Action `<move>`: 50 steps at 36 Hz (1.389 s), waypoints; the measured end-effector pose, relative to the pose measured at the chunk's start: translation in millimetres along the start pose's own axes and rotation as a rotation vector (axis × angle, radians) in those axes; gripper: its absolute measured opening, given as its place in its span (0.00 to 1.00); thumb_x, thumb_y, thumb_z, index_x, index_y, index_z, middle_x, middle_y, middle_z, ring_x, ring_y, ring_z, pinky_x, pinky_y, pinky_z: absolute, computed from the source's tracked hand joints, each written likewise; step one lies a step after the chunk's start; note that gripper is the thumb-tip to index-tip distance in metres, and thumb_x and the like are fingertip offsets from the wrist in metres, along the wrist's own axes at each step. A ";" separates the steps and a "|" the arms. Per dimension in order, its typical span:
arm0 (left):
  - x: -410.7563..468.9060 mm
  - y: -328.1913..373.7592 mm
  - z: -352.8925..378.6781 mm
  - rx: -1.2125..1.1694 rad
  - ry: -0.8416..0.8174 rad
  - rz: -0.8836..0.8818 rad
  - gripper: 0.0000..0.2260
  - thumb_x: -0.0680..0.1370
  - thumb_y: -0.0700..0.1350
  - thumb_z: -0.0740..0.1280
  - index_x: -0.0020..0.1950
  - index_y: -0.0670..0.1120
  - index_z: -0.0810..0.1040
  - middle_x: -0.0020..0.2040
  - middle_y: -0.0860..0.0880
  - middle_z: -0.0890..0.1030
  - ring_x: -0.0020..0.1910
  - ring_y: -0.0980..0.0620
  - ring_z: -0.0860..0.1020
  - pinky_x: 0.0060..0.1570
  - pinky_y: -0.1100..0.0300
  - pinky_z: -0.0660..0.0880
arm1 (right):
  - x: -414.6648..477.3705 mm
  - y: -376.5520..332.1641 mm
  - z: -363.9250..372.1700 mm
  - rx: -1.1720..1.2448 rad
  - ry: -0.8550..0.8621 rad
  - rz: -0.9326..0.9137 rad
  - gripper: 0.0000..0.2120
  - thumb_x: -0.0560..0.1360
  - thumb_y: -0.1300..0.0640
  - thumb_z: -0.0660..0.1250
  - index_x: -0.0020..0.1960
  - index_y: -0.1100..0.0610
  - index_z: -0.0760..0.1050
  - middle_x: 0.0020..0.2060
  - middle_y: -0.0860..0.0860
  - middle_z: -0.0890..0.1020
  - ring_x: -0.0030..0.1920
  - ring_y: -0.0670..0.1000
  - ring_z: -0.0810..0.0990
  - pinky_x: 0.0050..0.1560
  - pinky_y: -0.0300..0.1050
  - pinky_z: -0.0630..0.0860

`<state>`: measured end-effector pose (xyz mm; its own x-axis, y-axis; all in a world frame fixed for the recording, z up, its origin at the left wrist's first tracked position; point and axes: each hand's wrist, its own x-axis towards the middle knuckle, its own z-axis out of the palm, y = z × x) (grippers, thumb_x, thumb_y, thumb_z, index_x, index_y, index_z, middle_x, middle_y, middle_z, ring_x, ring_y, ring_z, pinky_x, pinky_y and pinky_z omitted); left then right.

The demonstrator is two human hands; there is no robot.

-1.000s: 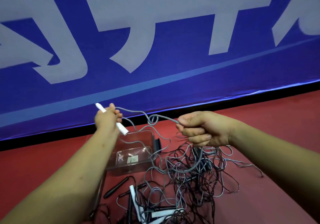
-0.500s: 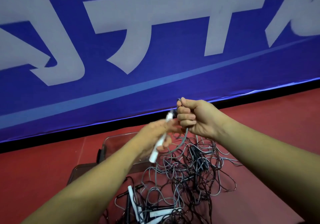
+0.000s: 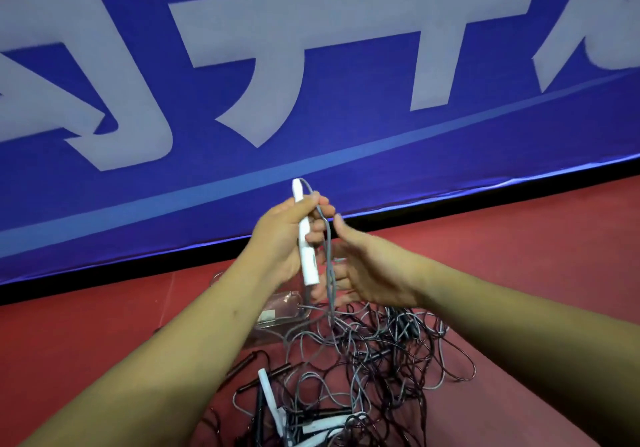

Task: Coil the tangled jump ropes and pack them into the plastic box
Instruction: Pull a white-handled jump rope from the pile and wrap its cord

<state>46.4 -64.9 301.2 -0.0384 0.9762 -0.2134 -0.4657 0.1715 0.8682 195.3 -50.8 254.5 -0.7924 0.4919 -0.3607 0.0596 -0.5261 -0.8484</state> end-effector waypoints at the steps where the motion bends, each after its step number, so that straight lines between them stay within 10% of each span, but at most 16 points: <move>1: 2.1 3.6 -5.1 -0.017 0.027 0.014 0.08 0.83 0.38 0.60 0.44 0.39 0.74 0.31 0.47 0.80 0.22 0.58 0.69 0.20 0.70 0.64 | 0.9 1.0 1.6 -0.046 0.003 -0.003 0.28 0.77 0.32 0.56 0.57 0.56 0.74 0.46 0.59 0.81 0.48 0.56 0.81 0.52 0.52 0.73; 5: 4.4 11.2 -20.5 -0.071 0.086 0.033 0.08 0.83 0.38 0.60 0.45 0.38 0.73 0.32 0.46 0.81 0.24 0.57 0.72 0.22 0.69 0.67 | 2.5 5.8 0.2 -0.361 0.166 -0.101 0.11 0.79 0.48 0.66 0.54 0.55 0.76 0.45 0.58 0.83 0.50 0.53 0.82 0.60 0.61 0.73; 13: 2.5 15.3 -27.6 -0.134 0.112 0.012 0.08 0.83 0.40 0.60 0.54 0.35 0.73 0.33 0.46 0.82 0.24 0.57 0.75 0.23 0.69 0.71 | 7.4 1.8 5.0 -0.998 0.496 -0.495 0.11 0.80 0.57 0.63 0.61 0.48 0.75 0.25 0.47 0.73 0.25 0.45 0.74 0.29 0.37 0.71; 17: 6.2 14.9 -32.4 -0.192 0.138 0.030 0.07 0.84 0.40 0.59 0.53 0.37 0.73 0.35 0.43 0.84 0.26 0.56 0.78 0.23 0.69 0.69 | 7.9 2.0 4.5 -1.293 0.738 -0.528 0.07 0.81 0.51 0.60 0.45 0.49 0.73 0.38 0.50 0.76 0.40 0.56 0.78 0.43 0.53 0.76; 21: 11.5 11.2 -35.6 -0.165 0.169 0.104 0.08 0.84 0.41 0.60 0.48 0.40 0.74 0.43 0.41 0.84 0.31 0.53 0.81 0.24 0.68 0.69 | 3.3 -8.2 9.0 -1.320 0.961 -0.597 0.13 0.81 0.48 0.60 0.59 0.50 0.80 0.58 0.54 0.73 0.45 0.56 0.79 0.48 0.51 0.75; 26: 10.4 -4.9 -47.3 0.355 0.124 0.169 0.07 0.83 0.45 0.62 0.54 0.46 0.79 0.56 0.47 0.84 0.33 0.56 0.77 0.29 0.66 0.68 | 1.2 -29.6 20.1 -0.604 0.708 -0.390 0.15 0.84 0.57 0.56 0.43 0.63 0.74 0.29 0.59 0.81 0.25 0.55 0.78 0.27 0.46 0.76; 34: -10.4 -38.5 -42.8 0.534 -0.628 -0.308 0.09 0.81 0.41 0.63 0.58 0.38 0.77 0.52 0.39 0.84 0.28 0.57 0.71 0.23 0.68 0.68 | -9.2 -58.4 1.7 0.159 0.663 -0.393 0.14 0.84 0.56 0.54 0.45 0.60 0.71 0.22 0.52 0.76 0.21 0.48 0.74 0.21 0.36 0.67; 38: -8.3 -37.2 -32.1 0.605 -0.416 -0.123 0.03 0.80 0.35 0.64 0.49 0.39 0.77 0.38 0.45 0.83 0.22 0.58 0.68 0.21 0.67 0.63 | -16.0 -52.9 -20.1 0.159 0.727 -0.373 0.16 0.84 0.49 0.56 0.45 0.59 0.73 0.27 0.52 0.80 0.26 0.49 0.77 0.29 0.40 0.72; 43: -4.6 -23.5 -17.3 0.146 -0.223 -0.009 0.04 0.80 0.34 0.61 0.48 0.37 0.75 0.34 0.43 0.80 0.20 0.57 0.64 0.19 0.67 0.61 | -13.6 -24.3 -24.6 0.102 0.461 -0.201 0.27 0.79 0.35 0.54 0.51 0.59 0.76 0.43 0.57 0.84 0.44 0.54 0.81 0.48 0.48 0.76; 50: 3.7 1.8 -11.7 -0.038 -0.067 0.016 0.05 0.81 0.35 0.60 0.47 0.38 0.73 0.31 0.46 0.80 0.20 0.59 0.65 0.19 0.69 0.61 | -8.6 7.8 3.5 -0.556 0.098 -0.050 0.15 0.78 0.46 0.66 0.58 0.55 0.77 0.47 0.51 0.81 0.48 0.49 0.78 0.54 0.49 0.73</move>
<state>35.1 -62.5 296.7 0.0128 0.9857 -0.1680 -0.4983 0.1519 0.8536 200.4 -61.6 252.4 -0.7443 0.5827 -0.3262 0.3550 -0.0684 -0.9323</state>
